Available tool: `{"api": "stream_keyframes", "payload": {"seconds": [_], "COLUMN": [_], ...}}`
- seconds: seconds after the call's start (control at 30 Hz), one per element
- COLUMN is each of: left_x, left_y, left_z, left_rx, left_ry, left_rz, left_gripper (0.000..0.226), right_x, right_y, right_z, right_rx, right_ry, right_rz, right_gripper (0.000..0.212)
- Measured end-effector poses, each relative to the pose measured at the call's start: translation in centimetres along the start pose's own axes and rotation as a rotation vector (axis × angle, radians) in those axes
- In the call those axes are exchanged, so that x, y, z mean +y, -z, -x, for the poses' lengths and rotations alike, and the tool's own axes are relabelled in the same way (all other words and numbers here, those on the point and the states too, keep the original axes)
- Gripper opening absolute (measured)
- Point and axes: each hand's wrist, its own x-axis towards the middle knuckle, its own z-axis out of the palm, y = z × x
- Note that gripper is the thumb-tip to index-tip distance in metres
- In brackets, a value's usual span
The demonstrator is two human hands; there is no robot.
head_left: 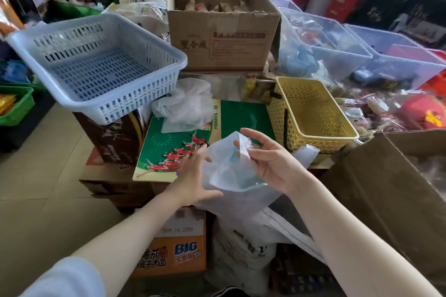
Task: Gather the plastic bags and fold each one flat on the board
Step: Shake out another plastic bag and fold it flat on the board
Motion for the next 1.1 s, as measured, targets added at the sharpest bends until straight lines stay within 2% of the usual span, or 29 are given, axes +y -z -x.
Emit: {"api": "stream_keyframes", "payload": {"seconds": [0.07,0.13,0.23,0.27,0.3,0.37,0.4,0.43,0.5,0.53,0.6,0.67,0.77,0.8,0.93,1.0,1.07,1.1], "left_x": [-0.2,-0.5,-1.3,-1.5,-1.6,-1.7,-1.7,-1.7,-1.7,-1.7,-1.9,-2.1,-2.6,-3.0,-4.0,-4.0,-3.7,-3.4], "left_y": [-0.8,-1.9,-2.8,-2.8,-2.6,-1.9,-1.5,-1.0,-0.1,0.3,1.2,2.2,3.4,3.6,4.1,4.4,4.6,4.7], "left_z": [-0.8,-1.2,-1.1,-0.9,-0.7,-0.4,-0.3,-0.2,0.0,0.0,0.2,0.7,1.2,1.3,1.7,1.9,2.0,1.9], "left_rx": [-0.057,-0.046,-0.012,-0.025,-0.036,-0.020,-0.006,0.005,0.004,0.008,0.001,-0.024,-0.045,-0.037,-0.029,-0.034,-0.066,-0.081], "left_ry": [-0.050,-0.077,-0.016,0.031,0.066,0.093,0.095,0.097,0.095,0.075,0.023,0.001,-0.013,-0.015,0.090,0.092,0.042,0.009], "left_rz": [-0.119,-0.158,-0.003,0.060,0.105,0.141,0.140,0.139,0.134,0.124,0.104,0.096,0.083,0.091,0.146,0.137,0.087,0.050], "left_gripper": [0.047,0.021,0.007,0.009,0.011,0.012,0.012,0.013,0.015,0.017,0.027,0.038,0.027,0.031,0.040,0.038,0.040,0.044], "right_x": [-0.8,-1.4,-1.7,-1.8,-1.7,-1.5,-1.2,-0.8,0.1,0.4,0.5,0.3,-0.4,-0.6,0.1,0.8,1.5,1.7], "right_y": [0.6,1.1,2.9,3.2,3.7,4.6,4.9,5.1,5.1,5.1,5.2,5.3,5.1,4.9,5.8,6.9,7.3,6.8], "right_z": [0.3,0.5,0.8,1.2,1.6,2.2,2.2,2.1,1.5,1.2,0.5,0.2,0.2,0.2,-1.1,-1.8,-2.2,-2.3], "right_rx": [0.059,0.186,0.331,0.322,0.285,0.203,0.213,0.252,0.429,0.500,0.548,0.535,0.468,0.464,0.681,0.781,0.857,0.812], "right_ry": [-0.006,0.007,0.098,0.105,0.110,0.094,0.085,0.093,0.169,0.219,0.291,0.308,0.245,0.233,0.197,0.186,0.175,0.252], "right_rz": [0.078,0.233,0.427,0.382,0.288,0.156,0.212,0.362,0.785,0.890,0.893,0.826,0.555,0.499,0.555,0.707,1.150,1.352], "right_gripper": [0.031,0.014,0.010,0.004,0.012,0.044,0.053,0.053,0.031,0.018,0.006,0.012,0.026,0.029,0.038,0.038,0.029,0.032]}}
